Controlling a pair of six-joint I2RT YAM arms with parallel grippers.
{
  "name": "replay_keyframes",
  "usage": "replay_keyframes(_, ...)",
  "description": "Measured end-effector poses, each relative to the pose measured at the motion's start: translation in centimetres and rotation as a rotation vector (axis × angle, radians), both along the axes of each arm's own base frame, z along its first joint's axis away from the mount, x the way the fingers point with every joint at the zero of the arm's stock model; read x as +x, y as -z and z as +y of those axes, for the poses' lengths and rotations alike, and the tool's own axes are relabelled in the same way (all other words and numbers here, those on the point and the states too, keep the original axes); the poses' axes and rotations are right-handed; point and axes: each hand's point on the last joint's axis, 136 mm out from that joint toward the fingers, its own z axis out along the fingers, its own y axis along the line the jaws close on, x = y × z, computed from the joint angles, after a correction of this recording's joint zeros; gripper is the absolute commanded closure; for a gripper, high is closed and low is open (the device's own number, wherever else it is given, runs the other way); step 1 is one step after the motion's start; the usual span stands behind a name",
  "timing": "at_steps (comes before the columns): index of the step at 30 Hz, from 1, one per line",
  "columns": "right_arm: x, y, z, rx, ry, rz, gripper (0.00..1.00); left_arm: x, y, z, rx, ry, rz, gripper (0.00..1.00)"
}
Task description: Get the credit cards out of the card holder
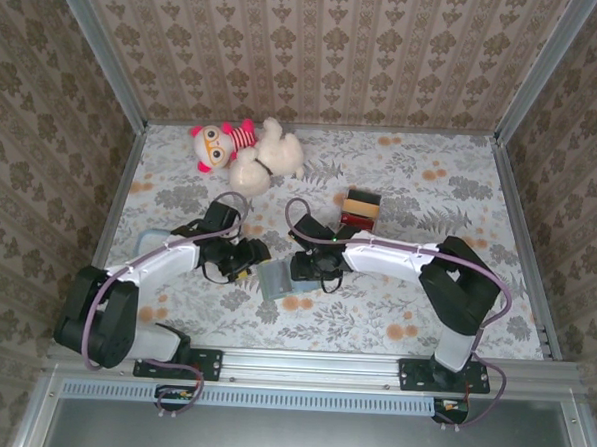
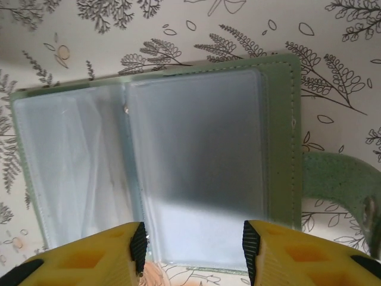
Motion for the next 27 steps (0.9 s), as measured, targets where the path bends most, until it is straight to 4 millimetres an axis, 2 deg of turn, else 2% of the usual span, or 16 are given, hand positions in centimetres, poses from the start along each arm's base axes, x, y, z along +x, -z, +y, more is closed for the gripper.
replay_keyframes(11, 0.0, 2.1, -1.2, -0.102, 0.016, 0.017, 0.48, -0.3, 1.5, -1.6, 0.000, 0.024, 0.034, 0.45)
replay_keyframes(24, 0.0, 2.2, -1.0, -0.105, 0.009, 0.023, 0.74, -0.4, 2.9, -1.9, 0.015, 0.024, 0.066, 0.61)
replay_keyframes(27, -0.1, 2.2, -0.9, -0.099, 0.006, 0.027, 0.78, -0.4, 3.1, -1.8, 0.020, 0.023, 0.071, 0.63)
